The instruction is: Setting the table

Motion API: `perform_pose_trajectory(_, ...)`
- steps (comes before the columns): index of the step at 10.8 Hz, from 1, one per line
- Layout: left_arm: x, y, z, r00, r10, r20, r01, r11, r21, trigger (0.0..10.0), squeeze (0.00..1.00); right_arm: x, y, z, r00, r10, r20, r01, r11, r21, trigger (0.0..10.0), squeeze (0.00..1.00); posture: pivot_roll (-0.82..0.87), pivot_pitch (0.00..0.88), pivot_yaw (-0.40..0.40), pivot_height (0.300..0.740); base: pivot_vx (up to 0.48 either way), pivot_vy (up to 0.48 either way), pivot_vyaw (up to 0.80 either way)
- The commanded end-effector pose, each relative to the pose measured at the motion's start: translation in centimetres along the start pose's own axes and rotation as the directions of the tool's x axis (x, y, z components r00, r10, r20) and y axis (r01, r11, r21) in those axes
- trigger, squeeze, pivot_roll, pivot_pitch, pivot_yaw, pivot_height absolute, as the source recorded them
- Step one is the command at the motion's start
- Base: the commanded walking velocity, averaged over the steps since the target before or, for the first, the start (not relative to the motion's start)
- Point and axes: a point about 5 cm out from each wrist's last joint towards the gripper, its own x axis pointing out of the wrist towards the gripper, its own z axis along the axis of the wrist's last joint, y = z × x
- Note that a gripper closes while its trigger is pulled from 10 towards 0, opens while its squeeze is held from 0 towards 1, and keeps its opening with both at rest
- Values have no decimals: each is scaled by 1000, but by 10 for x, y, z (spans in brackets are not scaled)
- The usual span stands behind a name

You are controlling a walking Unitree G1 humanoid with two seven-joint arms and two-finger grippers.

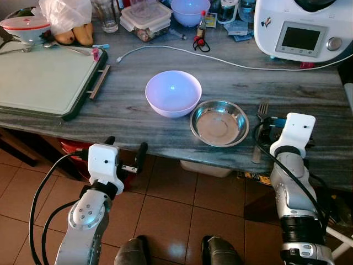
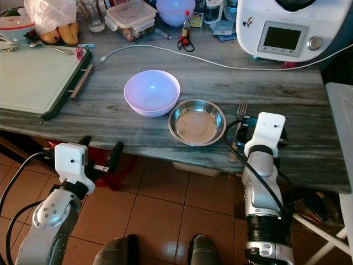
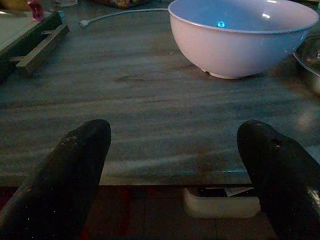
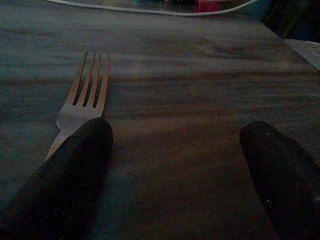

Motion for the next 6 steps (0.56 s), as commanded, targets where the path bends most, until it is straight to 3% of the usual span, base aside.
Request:
perform_pose_trajectory(1, -1, 0, 0, 1000, 4, -7, -4, 1000, 2, 10000, 0, -1, 7, -6, 999, 35, -26, -35, 999, -7, 10000, 941, 45, 201, 39, 740, 0, 0, 0)
perform_pose_trajectory(6, 0, 0, -1, 1000, 5, -8, -5, 1000, -1, 10000, 0, -1, 7, -5, 999, 52, -10, -52, 999, 0, 10000, 922, 39, 200, 37, 740, 0, 0, 0)
